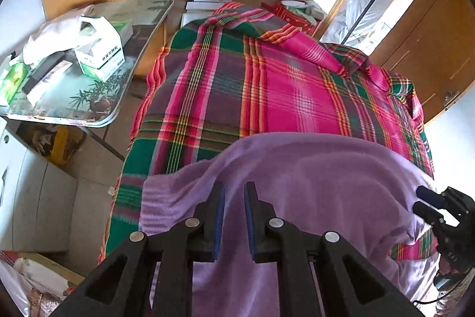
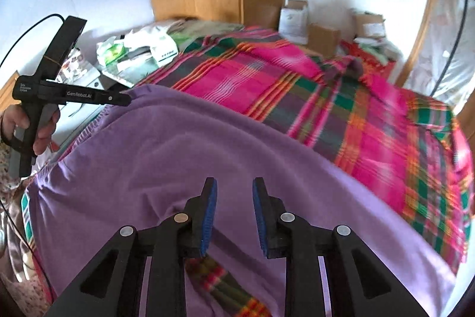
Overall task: Fold clothes
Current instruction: 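Grasp and tug the pants edge with the left gripper, then open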
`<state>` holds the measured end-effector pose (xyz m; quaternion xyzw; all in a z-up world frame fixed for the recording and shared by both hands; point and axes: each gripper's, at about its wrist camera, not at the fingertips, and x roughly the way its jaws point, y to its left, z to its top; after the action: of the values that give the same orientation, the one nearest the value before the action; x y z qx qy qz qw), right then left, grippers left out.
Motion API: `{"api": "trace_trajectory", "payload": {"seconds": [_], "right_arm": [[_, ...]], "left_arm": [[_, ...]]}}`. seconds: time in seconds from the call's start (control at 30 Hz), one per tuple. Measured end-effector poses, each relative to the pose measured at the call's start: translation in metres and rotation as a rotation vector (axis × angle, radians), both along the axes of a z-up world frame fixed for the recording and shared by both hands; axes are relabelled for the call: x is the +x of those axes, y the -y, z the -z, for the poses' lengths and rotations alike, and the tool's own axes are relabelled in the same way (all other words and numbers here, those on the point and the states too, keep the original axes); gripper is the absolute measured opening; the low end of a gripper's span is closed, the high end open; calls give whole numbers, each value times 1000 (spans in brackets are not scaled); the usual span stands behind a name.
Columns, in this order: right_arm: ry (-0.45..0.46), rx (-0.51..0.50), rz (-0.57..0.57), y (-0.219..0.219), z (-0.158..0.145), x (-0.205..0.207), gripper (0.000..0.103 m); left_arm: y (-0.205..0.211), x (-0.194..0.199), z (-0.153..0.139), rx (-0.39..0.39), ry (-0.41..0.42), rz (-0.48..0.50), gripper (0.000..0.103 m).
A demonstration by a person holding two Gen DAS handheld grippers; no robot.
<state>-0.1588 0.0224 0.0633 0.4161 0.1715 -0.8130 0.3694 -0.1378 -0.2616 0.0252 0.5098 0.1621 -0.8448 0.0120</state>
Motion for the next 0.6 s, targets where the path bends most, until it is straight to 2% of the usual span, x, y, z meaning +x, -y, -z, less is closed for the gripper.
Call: {"api": "trace_trajectory", "payload": {"seconds": [0.17,0.3,0.5,0.6], "right_arm": [[50,38,-57,29,28,-11,26],[76,67,-57,33,45,-17,26],[100,64,-23,28,53,-27,25],[88,74,-21,30,52,-23,26]], "left_arm": [[14,-16,15,11,28,-36,13],[24,-25,18,32,-2,-47,13],[31,-39,18,-20,-34,-73,13],[33,-43,17,-15,-29,-62,13]]}}
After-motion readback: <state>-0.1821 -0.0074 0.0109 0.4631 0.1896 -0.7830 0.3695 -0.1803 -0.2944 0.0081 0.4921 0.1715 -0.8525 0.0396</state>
